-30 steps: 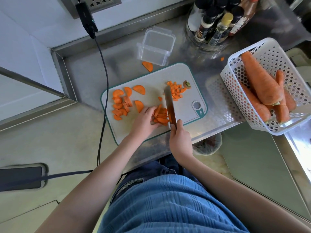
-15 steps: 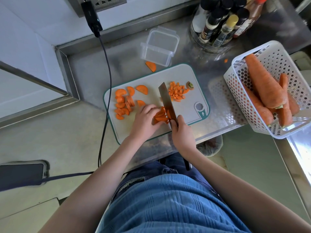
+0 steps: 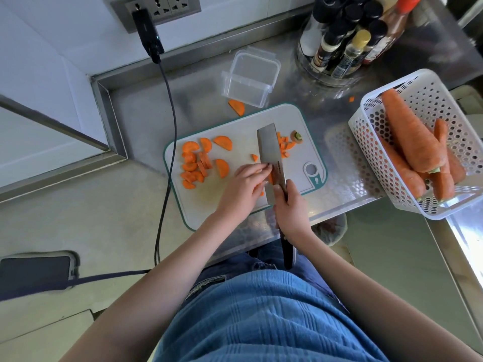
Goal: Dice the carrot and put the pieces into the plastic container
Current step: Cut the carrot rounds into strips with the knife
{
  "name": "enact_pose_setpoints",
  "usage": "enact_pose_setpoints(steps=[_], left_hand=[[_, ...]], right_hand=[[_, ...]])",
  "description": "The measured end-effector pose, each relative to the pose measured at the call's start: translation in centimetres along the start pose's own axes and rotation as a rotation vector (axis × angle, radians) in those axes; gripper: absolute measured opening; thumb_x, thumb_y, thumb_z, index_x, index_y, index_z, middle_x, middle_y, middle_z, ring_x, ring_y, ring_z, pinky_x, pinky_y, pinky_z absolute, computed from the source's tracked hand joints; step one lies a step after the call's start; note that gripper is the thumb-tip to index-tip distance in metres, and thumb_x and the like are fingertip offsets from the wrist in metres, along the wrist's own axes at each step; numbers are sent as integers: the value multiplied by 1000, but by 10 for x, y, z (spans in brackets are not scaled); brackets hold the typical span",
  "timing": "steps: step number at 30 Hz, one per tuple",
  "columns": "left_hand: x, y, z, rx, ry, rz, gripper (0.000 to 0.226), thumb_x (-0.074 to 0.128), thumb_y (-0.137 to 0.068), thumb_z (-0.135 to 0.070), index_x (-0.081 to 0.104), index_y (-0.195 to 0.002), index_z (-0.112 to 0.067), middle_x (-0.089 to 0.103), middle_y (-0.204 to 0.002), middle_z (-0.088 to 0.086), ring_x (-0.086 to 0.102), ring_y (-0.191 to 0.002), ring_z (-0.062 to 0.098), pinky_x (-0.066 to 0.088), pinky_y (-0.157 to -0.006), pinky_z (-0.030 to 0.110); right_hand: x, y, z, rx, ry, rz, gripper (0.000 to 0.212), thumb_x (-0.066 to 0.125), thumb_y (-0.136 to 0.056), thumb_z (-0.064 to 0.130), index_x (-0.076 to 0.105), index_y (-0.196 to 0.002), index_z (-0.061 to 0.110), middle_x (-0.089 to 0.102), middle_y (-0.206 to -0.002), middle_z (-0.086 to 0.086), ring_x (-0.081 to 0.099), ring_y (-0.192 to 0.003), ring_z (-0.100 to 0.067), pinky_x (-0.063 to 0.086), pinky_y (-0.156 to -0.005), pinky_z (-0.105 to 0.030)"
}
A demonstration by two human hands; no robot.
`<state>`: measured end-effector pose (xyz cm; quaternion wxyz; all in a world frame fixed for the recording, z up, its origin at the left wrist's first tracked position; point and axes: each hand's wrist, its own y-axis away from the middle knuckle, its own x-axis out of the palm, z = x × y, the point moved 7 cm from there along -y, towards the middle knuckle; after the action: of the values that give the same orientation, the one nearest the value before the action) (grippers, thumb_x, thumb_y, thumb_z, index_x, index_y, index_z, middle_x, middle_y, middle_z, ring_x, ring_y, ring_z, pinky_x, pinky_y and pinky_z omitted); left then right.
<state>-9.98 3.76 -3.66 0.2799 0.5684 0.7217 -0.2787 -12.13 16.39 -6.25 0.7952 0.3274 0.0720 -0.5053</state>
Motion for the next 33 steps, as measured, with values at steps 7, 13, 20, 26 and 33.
enact_pose_setpoints(steps=[7, 13, 20, 26, 33], left_hand=[[14, 11, -7, 231, -176, -41, 26, 75, -70, 8, 70, -94, 2, 67, -97, 12, 59, -92, 27, 55, -76, 39], [-10, 5, 15, 173, -268, -143, 4, 67, -80, -5, 69, -81, -2, 66, -83, 9, 50, -85, 21, 44, -76, 32], [-14, -1, 42, -11, -278, -16, 6, 77, -73, -8, 72, -75, -5, 68, -78, 6, 59, -79, 29, 52, -70, 35], [-14, -25, 52, -116, -162, 26, 27, 59, -85, -1, 67, -110, -3, 67, -108, 13, 60, -101, 30, 48, -89, 38], [8, -65, 57, -304, -83, 113, 17, 72, -76, -7, 66, -92, -4, 59, -97, 12, 59, -85, 26, 42, -76, 29]], right_hand=[[-12, -6, 3, 86, -181, 8, 26, 39, -101, 31, 50, -95, 8, 57, -66, -9, 44, -43, -16, 43, -47, -38], [-17, -8, -1, 79, -125, 4, 29, 37, -102, 29, 41, -92, 1, 43, -60, -6, 39, -37, -15, 41, -44, -34], [-23, -12, -5, 23, 174, -3, 30, 39, -101, 29, 33, -76, 14, 43, -62, -3, 42, -53, -21, 40, -50, -39], [-32, -17, -4, -3, 233, -40, 30, 40, -101, 28, 33, -75, 14, 43, -62, -2, 40, -55, -21, 32, -52, -35], [-42, -12, -14, 58, 156, -89, 32, 40, -100, 32, 35, -76, 11, 46, -63, -4, 45, -58, -26, 45, -55, -45]])
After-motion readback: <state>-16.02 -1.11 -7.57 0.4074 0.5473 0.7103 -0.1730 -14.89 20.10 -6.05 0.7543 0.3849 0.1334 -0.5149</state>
